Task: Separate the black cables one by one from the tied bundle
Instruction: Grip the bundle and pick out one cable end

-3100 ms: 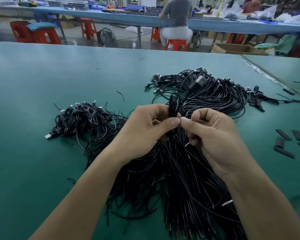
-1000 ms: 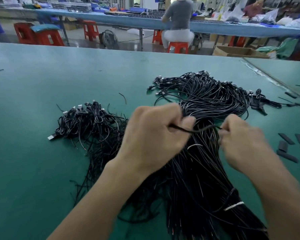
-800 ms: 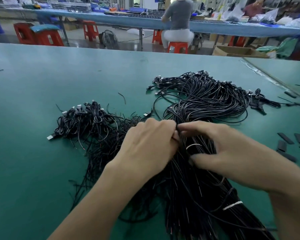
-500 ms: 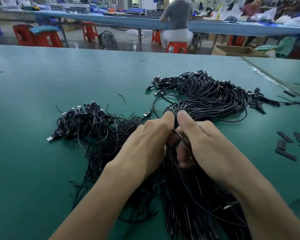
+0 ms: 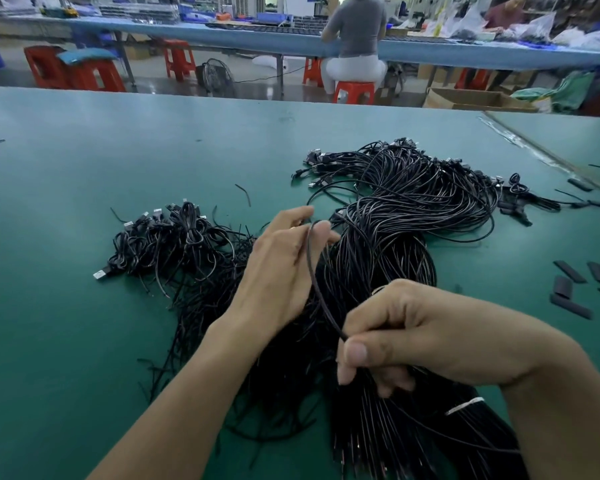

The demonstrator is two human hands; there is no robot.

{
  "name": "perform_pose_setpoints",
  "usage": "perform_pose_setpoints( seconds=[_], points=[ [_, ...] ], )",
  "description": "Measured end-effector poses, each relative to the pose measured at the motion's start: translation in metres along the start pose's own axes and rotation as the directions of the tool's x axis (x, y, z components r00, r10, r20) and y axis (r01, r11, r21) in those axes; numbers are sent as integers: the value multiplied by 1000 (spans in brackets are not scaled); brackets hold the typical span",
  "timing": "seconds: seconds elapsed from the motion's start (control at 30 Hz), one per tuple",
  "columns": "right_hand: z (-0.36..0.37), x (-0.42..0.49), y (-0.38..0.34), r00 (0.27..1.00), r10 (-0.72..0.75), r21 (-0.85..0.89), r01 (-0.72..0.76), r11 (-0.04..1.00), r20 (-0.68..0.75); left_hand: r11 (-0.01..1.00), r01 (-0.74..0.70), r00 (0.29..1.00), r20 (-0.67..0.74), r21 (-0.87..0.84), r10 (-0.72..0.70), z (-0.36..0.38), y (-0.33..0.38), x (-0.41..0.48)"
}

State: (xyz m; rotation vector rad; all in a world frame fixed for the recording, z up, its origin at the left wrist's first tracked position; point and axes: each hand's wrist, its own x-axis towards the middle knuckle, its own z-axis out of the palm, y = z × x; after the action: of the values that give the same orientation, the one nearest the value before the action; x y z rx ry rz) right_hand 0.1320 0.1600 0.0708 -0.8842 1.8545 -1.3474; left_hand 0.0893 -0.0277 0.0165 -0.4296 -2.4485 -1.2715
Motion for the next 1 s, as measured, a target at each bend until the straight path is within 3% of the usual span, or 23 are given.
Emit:
perform_pose_setpoints(
  seconds=[0.07,0.1,0.2,0.27,0.33,0.4,0.47,0.53,0.57,0.63,0.7,0.77,0.87,0.93,1.0],
  points=[
    [-1,0,2,1000,9,7,-9,1000,18,995,-97,993,-62,-8,97,5,8,1],
    [-1,0,2,1000,-1,29,0,1000,29,995,-80,993,-94,-60,74,6,13,1],
    [1,-1,-1,997,22,28,-24,999,79,882,82,970,-166,-464,-177,-1,26,3],
    [3,0,1,995,64,-5,-64,998,78,827,107,942,-210,-553,-262,-7,25,6],
    [3,2,4,992,119,-80,-122,989,-45,817,149,933,-195,-558,-303,-14,28,7],
    [1,6,10,950,147,-215,-211,954,-276,832,152,947,-163,-534,-278,-18,30,8],
    [-2,9,16,851,130,-275,-304,912,-509,841,111,951,-188,-530,-244,-21,34,7],
    [-8,9,23,677,99,-265,-412,872,-729,896,38,932,-307,-442,-191,-24,33,7],
    [-10,9,25,572,80,-245,-469,849,-816,950,-3,912,-391,-313,-125,-25,31,7],
    [-16,6,30,389,75,-177,-574,800,-918,996,-77,862,-505,-49,42,-27,30,7],
    [-20,1,33,298,120,-120,-673,730,-947,987,-161,855,-497,14,146,-27,33,4],
    [-22,-2,33,300,186,-111,-751,651,-936,990,-137,882,-459,-45,101,-27,34,5],
    [-17,-4,20,421,170,-265,-785,560,-891,999,-35,957,-288,-23,27,-25,32,6],
    [-9,-3,7,615,92,-408,-619,671,-783,996,-47,985,-163,69,58,-19,33,4],
    [5,3,-8,753,14,-398,-363,842,-658,989,-71,996,-49,132,79,-14,33,2]
  ],
)
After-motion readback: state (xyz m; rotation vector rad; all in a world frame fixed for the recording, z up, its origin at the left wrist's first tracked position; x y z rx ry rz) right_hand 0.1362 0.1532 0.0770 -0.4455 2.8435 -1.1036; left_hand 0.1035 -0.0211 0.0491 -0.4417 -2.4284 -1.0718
